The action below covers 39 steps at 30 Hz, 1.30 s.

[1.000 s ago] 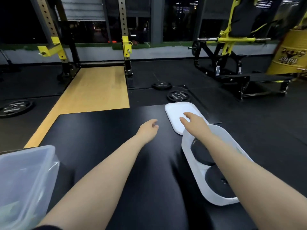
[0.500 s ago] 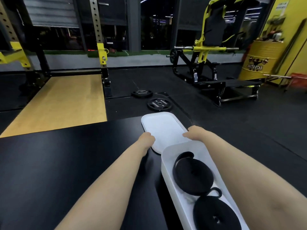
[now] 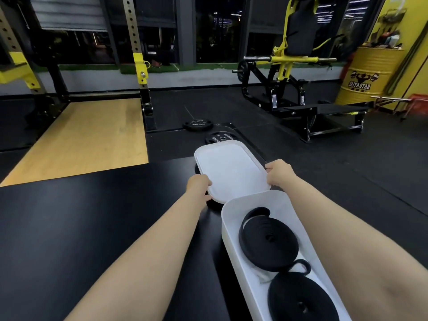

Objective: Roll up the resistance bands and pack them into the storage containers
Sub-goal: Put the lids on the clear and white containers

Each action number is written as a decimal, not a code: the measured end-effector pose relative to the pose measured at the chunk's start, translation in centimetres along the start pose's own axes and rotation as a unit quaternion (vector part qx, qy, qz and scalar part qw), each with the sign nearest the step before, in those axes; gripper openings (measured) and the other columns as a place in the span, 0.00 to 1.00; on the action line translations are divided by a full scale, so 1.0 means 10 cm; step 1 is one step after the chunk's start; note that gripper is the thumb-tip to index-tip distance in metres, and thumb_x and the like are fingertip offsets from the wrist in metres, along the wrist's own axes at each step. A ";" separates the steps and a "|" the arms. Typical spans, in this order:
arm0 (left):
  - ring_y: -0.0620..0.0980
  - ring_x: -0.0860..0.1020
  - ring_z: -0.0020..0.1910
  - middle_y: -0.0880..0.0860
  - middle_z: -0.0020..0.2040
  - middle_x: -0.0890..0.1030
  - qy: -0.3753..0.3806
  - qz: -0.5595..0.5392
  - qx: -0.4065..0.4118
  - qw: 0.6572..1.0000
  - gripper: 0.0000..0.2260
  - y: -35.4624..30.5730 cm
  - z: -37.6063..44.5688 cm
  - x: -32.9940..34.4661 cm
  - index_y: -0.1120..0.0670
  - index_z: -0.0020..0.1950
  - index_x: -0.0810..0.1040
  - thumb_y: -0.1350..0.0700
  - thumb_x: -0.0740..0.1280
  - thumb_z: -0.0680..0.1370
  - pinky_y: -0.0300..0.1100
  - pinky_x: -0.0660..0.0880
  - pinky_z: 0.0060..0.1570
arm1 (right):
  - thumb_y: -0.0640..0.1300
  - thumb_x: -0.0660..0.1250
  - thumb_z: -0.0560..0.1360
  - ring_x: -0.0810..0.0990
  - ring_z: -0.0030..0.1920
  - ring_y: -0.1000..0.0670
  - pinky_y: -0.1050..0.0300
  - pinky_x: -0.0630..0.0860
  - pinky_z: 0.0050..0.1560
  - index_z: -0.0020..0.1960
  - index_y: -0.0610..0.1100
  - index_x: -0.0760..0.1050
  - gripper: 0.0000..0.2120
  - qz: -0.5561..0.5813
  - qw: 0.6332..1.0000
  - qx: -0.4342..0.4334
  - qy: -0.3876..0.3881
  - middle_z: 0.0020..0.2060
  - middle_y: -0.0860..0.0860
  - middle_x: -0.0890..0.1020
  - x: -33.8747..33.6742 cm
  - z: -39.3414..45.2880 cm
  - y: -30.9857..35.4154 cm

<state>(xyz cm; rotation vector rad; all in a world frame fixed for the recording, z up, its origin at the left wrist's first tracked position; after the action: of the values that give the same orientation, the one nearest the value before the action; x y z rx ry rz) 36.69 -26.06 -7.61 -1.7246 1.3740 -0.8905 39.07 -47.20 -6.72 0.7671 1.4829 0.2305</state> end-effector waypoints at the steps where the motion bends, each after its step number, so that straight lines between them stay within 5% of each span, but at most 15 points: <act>1: 0.56 0.72 0.61 0.58 0.65 0.72 0.002 -0.017 0.007 1.000 0.18 -0.03 -0.04 -0.01 0.62 0.65 0.71 0.69 0.57 0.76 0.48 0.74 0.54 | 0.27 0.54 0.70 0.73 0.62 0.44 0.60 0.70 0.44 0.40 0.33 0.75 0.11 0.029 1.000 -0.002 -0.007 0.40 0.44 0.77 -0.03 -0.02 0.00; 2: 0.55 0.73 0.60 0.57 0.64 0.73 0.002 -0.031 0.014 0.999 0.18 -0.06 -0.08 -0.02 0.62 0.65 0.71 0.68 0.57 0.76 0.48 0.74 0.54 | 0.27 0.55 0.70 0.59 0.46 0.49 0.60 0.69 0.47 0.40 0.36 0.75 0.11 0.051 0.999 -0.004 -0.011 0.43 0.44 0.77 -0.05 -0.05 0.02; 3: 0.53 0.74 0.55 0.56 0.61 0.75 0.004 -0.046 0.018 0.999 0.16 -0.08 -0.13 -0.04 0.61 0.62 0.73 0.68 0.57 0.76 0.48 0.75 0.54 | 0.27 0.56 0.71 0.73 0.50 0.41 0.60 0.69 0.50 0.44 0.37 0.77 0.12 0.068 0.998 -0.008 -0.013 0.47 0.44 0.78 -0.08 -0.09 0.04; 5: 0.48 0.74 0.43 0.54 0.50 0.77 0.010 -0.076 0.023 0.997 0.11 -0.13 -0.25 -0.07 0.60 0.51 0.75 0.67 0.55 0.76 0.48 0.74 0.52 | 0.28 0.58 0.73 0.73 0.61 0.42 0.59 0.69 0.60 0.65 0.37 0.73 0.21 0.097 0.995 -0.018 -0.018 0.60 0.44 0.77 -0.16 -0.19 0.07; 8: 0.49 0.75 0.43 0.54 0.45 0.77 0.018 -0.084 0.033 0.996 0.10 -0.26 -0.48 -0.18 0.58 0.47 0.73 0.65 0.53 0.79 0.50 0.70 0.52 | 0.28 0.58 0.73 0.72 0.65 0.43 0.52 0.70 0.65 0.73 0.39 0.64 0.28 0.115 0.992 -0.047 -0.022 0.64 0.45 0.76 -0.26 -0.38 0.12; 11: 0.56 0.73 0.63 0.58 0.64 0.74 0.027 -0.078 0.043 0.996 0.17 -0.39 -0.71 -0.33 0.58 0.71 0.64 0.59 0.52 0.82 0.54 0.67 0.63 | 0.26 0.56 0.71 0.76 0.60 0.40 0.45 0.74 0.61 0.65 0.37 0.73 0.24 0.125 0.988 -0.089 -0.028 0.57 0.41 0.80 -0.38 -0.57 0.17; 14: 0.58 0.70 0.67 0.58 0.69 0.70 0.046 -0.068 0.039 0.996 0.22 -0.52 -0.89 -0.43 0.59 0.76 0.55 0.54 0.52 0.83 0.53 0.66 0.65 | 0.26 0.55 0.71 0.79 0.55 0.40 0.43 0.76 0.57 0.60 0.42 0.79 0.24 0.152 0.978 -0.137 -0.046 0.50 0.43 0.83 -0.50 -0.78 0.26; 18: 0.57 0.71 0.64 0.58 0.71 0.68 0.082 -0.102 0.078 0.988 0.21 -0.70 -1.18 -0.46 0.61 0.73 0.62 0.52 0.50 0.84 0.47 0.69 0.55 | 0.30 0.58 0.72 0.77 0.53 0.42 0.47 0.73 0.55 0.54 0.39 0.79 0.17 0.149 0.960 -0.204 -0.121 0.50 0.42 0.80 -0.67 -0.99 0.45; 23: 0.62 0.71 0.66 0.64 0.70 0.68 0.106 -0.193 0.006 0.975 0.28 -0.70 -1.40 -0.61 0.66 0.72 0.62 0.45 0.49 0.83 0.50 0.69 0.65 | 0.31 0.60 0.74 0.77 0.53 0.46 0.58 0.72 0.52 0.52 0.42 0.82 0.15 0.227 0.939 -0.214 -0.143 0.48 0.48 0.80 -0.82 -1.09 0.42; 26: 0.64 0.77 0.55 0.64 0.60 0.75 0.134 -0.211 0.011 0.968 0.13 -0.65 -1.62 -0.67 0.65 0.60 0.73 0.59 0.57 0.81 0.53 0.77 0.55 | 0.33 0.64 0.76 0.78 0.53 0.49 0.68 0.68 0.47 0.53 0.41 0.82 0.11 0.210 0.934 -0.249 -0.147 0.47 0.52 0.80 -0.83 -1.17 0.34; 29: 0.61 0.78 0.51 0.65 0.51 0.76 0.132 -0.174 -0.010 0.976 0.08 -0.55 -1.82 -0.69 0.70 0.54 0.72 0.70 0.57 0.78 0.52 0.79 0.44 | 0.34 0.65 0.76 0.76 0.53 0.52 0.77 0.66 0.48 0.56 0.41 0.81 0.11 0.179 0.938 -0.263 -0.135 0.52 0.49 0.80 -0.84 -1.28 0.25; 32: 0.55 0.79 0.45 0.60 0.49 0.79 0.100 -0.098 -0.032 0.990 0.10 -0.41 -1.91 -0.67 0.67 0.59 0.71 0.67 0.60 0.78 0.47 0.78 0.42 | 0.37 0.65 0.76 0.76 0.57 0.52 0.64 0.71 0.58 0.59 0.44 0.80 0.13 0.186 0.954 -0.218 -0.089 0.57 0.50 0.80 -0.87 -1.39 0.13; 34: 0.59 0.79 0.51 0.60 0.53 0.79 0.089 -0.072 -0.011 0.993 0.11 -0.27 -1.93 -0.65 0.66 0.60 0.72 0.66 0.61 0.78 0.52 0.76 0.50 | 0.38 0.64 0.77 0.79 0.54 0.52 0.61 0.74 0.55 0.61 0.45 0.78 0.14 0.222 0.960 -0.159 -0.062 0.54 0.51 0.82 -0.88 -1.48 0.06; 37: 0.62 0.78 0.55 0.59 0.59 0.79 0.066 -0.069 0.021 0.995 0.14 -0.02 -1.94 -0.57 0.63 0.63 0.73 0.67 0.62 0.77 0.57 0.75 0.56 | 0.35 0.63 0.78 0.83 0.51 0.46 0.61 0.80 0.48 0.62 0.36 0.76 0.13 0.374 0.925 -0.061 0.019 0.53 0.41 0.83 -0.88 -1.62 -0.07; 39: 0.61 0.78 0.55 0.59 0.58 0.79 0.059 -0.086 0.036 0.994 0.14 0.15 -1.97 -0.47 0.61 0.61 0.75 0.68 0.62 0.77 0.57 0.75 0.55 | 0.38 0.64 0.77 0.79 0.55 0.38 0.51 0.80 0.52 0.54 0.31 0.78 0.11 0.360 0.930 -0.049 0.043 0.49 0.35 0.82 -0.88 -1.68 -0.19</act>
<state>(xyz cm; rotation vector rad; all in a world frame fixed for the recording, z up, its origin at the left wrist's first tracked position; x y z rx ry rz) 18.01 -24.17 0.24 -1.7786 1.2662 -1.1391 21.58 -48.34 0.84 1.2098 1.2020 0.8960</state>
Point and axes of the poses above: each hand's wrist, its own z-axis towards the middle knuckle, its own x-axis out of the palm, y = z × x, the point moved 1 cm from there along z, towards the middle knuckle
